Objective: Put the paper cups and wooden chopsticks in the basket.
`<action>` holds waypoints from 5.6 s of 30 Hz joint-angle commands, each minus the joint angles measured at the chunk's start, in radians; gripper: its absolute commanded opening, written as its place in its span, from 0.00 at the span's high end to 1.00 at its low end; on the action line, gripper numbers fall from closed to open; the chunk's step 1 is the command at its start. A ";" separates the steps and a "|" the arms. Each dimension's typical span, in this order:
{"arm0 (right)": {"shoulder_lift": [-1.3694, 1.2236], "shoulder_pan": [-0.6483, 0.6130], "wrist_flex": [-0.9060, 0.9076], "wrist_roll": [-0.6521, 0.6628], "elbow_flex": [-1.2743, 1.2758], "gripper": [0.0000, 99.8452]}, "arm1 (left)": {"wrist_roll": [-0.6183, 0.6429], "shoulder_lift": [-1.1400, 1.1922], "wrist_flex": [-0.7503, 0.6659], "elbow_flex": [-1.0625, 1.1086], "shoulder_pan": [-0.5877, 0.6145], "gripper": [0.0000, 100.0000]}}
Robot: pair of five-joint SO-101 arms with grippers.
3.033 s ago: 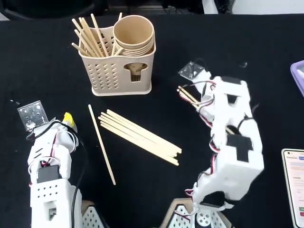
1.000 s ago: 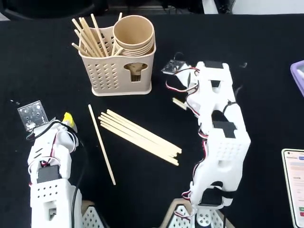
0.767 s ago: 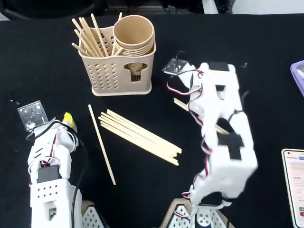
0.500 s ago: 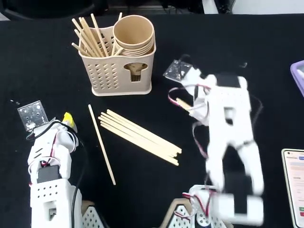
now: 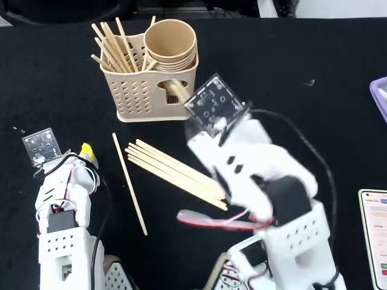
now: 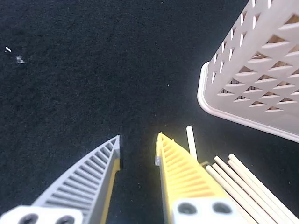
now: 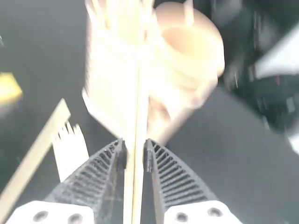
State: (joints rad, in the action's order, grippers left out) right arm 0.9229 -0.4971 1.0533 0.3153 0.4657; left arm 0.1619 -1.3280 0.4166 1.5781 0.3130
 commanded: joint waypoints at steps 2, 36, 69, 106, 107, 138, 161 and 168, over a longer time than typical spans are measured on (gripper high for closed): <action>-0.022 -0.109 -0.336 -0.123 -0.051 0.99 | -0.008 -0.015 -0.025 -0.008 -0.005 0.87; -0.943 -0.068 -0.855 -0.232 -0.529 0.98 | -0.008 -0.015 -0.025 -0.008 -0.010 0.87; -0.700 -0.097 0.324 -0.074 -0.337 0.88 | -0.008 -0.015 -0.025 -0.008 -0.005 0.87; -1.023 -0.014 -0.261 0.245 0.114 0.99 | -0.008 -0.015 -0.025 -0.010 -0.005 0.87; -1.007 -0.014 -0.239 0.245 0.114 0.99 | -0.008 -0.015 -0.025 -0.010 -0.005 0.87; -0.774 0.264 -0.083 0.377 0.274 0.84 | -0.008 -0.015 -0.025 -0.010 -0.010 0.87; -0.785 0.198 -0.135 0.413 0.291 0.73 | -0.008 -0.015 -0.026 -0.010 -0.008 0.87; -0.934 0.192 -0.229 0.413 0.242 0.73 | -0.008 -0.015 -0.026 -0.010 -0.007 0.87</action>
State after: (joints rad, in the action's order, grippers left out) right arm 0.0284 -0.3161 0.8324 0.7188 0.7772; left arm 0.1619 -1.3280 0.4166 1.5781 0.3130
